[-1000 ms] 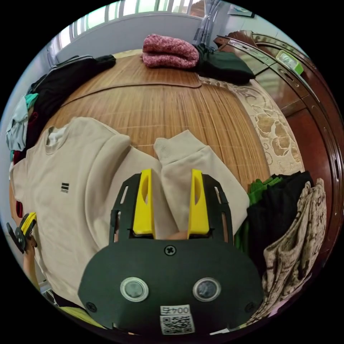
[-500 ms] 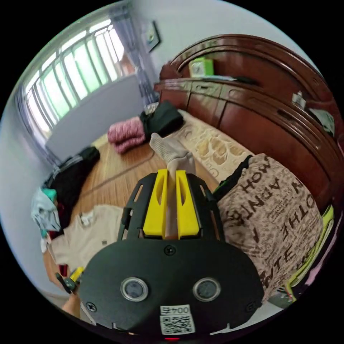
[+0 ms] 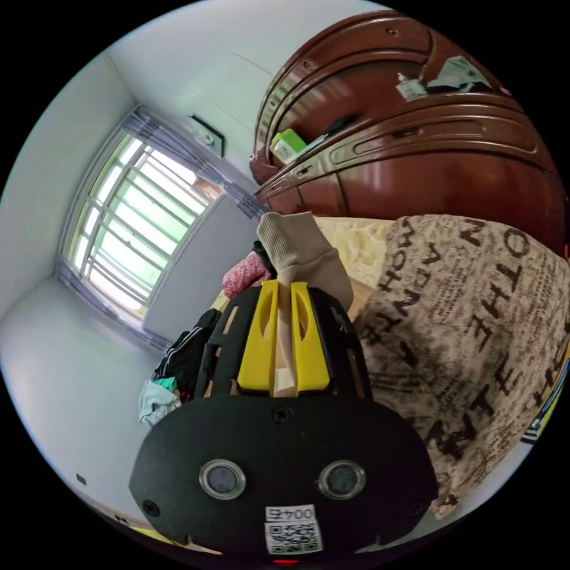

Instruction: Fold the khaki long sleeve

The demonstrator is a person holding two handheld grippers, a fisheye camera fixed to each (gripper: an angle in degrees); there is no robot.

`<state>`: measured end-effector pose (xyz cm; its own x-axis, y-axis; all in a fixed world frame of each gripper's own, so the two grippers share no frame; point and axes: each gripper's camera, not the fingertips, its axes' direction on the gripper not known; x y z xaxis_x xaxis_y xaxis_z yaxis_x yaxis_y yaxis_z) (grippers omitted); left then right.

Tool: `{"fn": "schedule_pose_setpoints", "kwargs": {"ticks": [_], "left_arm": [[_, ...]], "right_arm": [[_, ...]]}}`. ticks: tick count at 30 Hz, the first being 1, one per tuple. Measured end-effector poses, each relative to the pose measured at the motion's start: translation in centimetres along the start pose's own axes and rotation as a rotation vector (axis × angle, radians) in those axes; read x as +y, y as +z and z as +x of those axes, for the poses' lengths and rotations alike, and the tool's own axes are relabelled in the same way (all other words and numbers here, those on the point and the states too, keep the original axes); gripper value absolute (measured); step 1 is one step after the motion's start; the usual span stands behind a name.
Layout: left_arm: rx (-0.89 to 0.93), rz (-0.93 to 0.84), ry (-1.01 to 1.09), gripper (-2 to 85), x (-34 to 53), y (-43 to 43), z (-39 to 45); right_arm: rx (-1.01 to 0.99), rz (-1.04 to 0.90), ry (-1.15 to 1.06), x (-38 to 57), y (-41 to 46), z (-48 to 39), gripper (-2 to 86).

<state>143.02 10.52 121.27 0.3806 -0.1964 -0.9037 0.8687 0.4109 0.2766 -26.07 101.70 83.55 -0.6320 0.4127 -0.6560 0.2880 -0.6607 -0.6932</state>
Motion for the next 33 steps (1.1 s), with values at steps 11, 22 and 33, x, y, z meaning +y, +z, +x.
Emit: {"fn": "schedule_pose_setpoints", "kwargs": {"ticks": [11,22,33], "left_arm": [[0.004,0.001,-0.003,2.5,0.0,-0.9,-1.2],[0.017,0.003,-0.009,2.6,0.0,-1.5,-2.2],[0.025,0.005,-0.014,2.5,-0.1,-2.0,-2.6]], "right_arm": [[-0.229,-0.098,-0.407,12.8,4.4,-21.0,4.9],[-0.33,-0.329,-0.625,37.1,14.9,-29.9,5.0],[-0.2,-0.907,-0.905,65.2,29.7,-26.0,8.5]]}}
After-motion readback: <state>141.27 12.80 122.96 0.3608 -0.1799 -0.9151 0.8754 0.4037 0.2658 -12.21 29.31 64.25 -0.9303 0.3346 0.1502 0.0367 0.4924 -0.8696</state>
